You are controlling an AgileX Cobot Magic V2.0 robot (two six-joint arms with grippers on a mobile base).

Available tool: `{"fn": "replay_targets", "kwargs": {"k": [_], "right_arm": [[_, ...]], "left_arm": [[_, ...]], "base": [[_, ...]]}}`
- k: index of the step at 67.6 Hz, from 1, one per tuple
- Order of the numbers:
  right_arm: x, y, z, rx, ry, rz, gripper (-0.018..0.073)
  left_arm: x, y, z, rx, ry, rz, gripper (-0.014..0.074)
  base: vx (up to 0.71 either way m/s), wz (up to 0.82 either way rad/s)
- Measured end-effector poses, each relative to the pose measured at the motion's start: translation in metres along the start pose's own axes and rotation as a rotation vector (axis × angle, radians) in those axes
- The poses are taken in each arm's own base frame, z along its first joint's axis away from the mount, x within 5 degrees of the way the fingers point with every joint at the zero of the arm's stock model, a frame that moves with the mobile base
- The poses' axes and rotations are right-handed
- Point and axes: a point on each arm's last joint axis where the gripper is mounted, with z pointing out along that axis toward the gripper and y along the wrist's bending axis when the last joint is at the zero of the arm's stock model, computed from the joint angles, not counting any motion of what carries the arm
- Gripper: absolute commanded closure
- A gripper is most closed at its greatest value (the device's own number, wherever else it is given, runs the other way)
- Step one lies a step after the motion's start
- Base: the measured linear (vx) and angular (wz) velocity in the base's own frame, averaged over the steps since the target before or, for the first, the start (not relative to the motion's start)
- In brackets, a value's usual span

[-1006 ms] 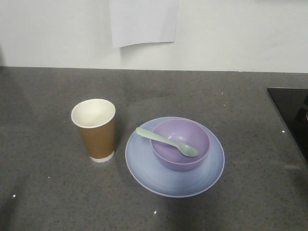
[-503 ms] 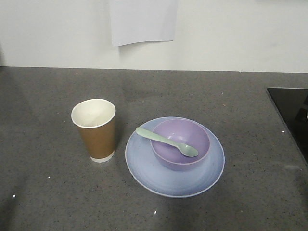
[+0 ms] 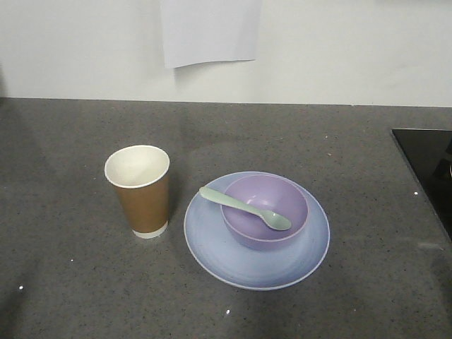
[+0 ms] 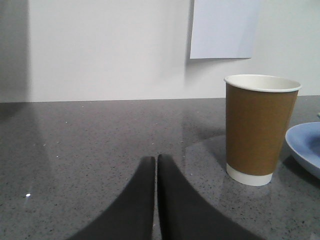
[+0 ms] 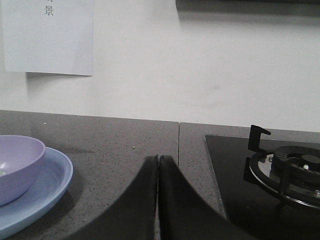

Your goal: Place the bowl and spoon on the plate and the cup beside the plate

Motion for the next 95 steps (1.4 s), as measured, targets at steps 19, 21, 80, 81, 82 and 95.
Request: {"fn": "replay_targets", "kwargs": {"k": [19,21,80,81,82,95], "right_arm": [[0.0033,0.0001,-0.0001,-0.001,0.036,0.030,0.0563],[0.0034,0.0001,-0.0001,-0.001,0.037,0.030,0.0563],[0.0040,0.0001,-0.0001,-0.001,0.045,0.030,0.0563],[0.0040,0.0001,-0.0001,-0.001,0.045,0.030,0.0563],[0.0040,0.0001,-0.0001,-0.001,0.045,0.030,0.0563],[0.0040,0.0001,-0.0001,-0.001,0.045,0.030,0.0563]], "left_arm": [[0.0000,0.0000,0.0000,0.000,0.000,0.000,0.0603],[0.0000,0.0000,0.0000,0.000,0.000,0.000,0.0603],[0.0000,0.0000,0.0000,0.000,0.000,0.000,0.0603],[0.0000,0.0000,0.0000,0.000,0.000,0.000,0.0603],[0.0000,0.0000,0.0000,0.000,0.000,0.000,0.0603],[-0.0001,0.0020,0.0000,-0.034,-0.002,0.000,0.0603]], "base": [[0.00,0.00],[0.00,0.00],[0.00,0.00],[0.00,0.00],[0.00,0.00],[0.00,0.00]]}}
